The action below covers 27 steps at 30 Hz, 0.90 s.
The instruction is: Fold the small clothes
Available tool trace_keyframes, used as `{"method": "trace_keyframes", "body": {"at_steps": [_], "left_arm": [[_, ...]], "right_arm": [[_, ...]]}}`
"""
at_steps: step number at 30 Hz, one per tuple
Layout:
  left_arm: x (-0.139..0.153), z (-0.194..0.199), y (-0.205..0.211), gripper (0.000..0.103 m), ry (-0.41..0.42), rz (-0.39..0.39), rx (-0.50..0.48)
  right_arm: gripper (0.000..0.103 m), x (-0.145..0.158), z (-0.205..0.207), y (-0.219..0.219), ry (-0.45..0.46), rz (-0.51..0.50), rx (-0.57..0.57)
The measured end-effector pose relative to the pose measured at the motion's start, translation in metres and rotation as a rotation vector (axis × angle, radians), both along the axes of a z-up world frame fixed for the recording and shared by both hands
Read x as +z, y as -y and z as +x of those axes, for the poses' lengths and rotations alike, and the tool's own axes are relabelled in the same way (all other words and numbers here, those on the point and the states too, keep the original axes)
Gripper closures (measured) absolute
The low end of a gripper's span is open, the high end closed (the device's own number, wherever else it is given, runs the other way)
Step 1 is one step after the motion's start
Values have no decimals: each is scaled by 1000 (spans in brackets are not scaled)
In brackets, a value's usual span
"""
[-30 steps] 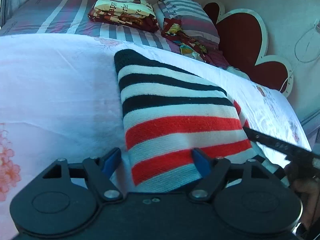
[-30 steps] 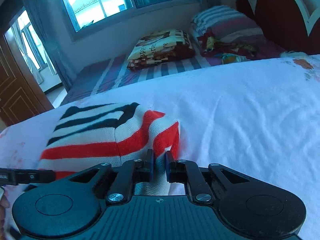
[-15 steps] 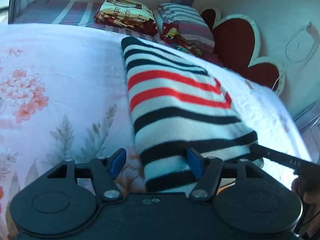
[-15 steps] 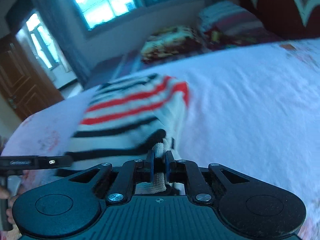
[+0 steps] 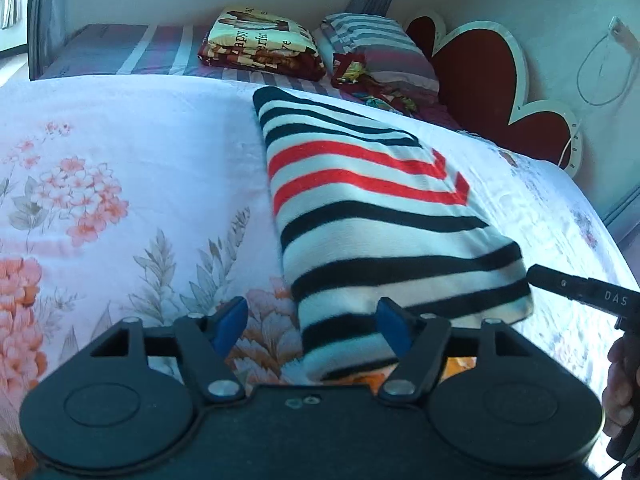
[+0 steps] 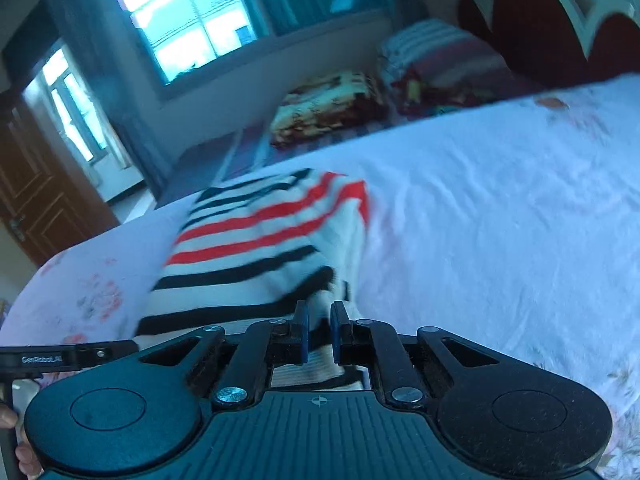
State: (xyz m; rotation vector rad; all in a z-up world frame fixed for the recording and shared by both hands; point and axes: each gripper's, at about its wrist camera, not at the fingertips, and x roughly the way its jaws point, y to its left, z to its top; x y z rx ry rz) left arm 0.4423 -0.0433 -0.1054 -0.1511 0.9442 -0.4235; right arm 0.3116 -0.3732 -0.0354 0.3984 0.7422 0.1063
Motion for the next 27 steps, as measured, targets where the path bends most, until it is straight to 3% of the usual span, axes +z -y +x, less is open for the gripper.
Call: {"method": "trace_keyframes", "body": {"at_steps": [5, 13, 18, 19, 20, 22, 27], "left_arm": [[-20, 1, 1, 30, -43, 17, 21], [-27, 3, 2, 27, -44, 22, 28], [-22, 3, 2, 21, -51, 33, 37], [-20, 2, 1, 20, -48, 37, 40], [-16, 1, -1, 20, -38, 28, 39], [-9, 0, -7, 15, -22, 2, 51], [0, 24, -13, 14, -18, -86, 29]], "right_arm": [[93, -25, 8, -23, -86, -126, 49], [95, -46, 18, -7, -114, -38, 7], [94, -34, 17, -6, -123, -41, 22], [89, -28, 14, -3, -109, -28, 12], [58, -22, 10, 1, -84, -25, -11], [25, -12, 3, 10, -17, -12, -51], [26, -5, 22, 31, 0, 88, -48]]}}
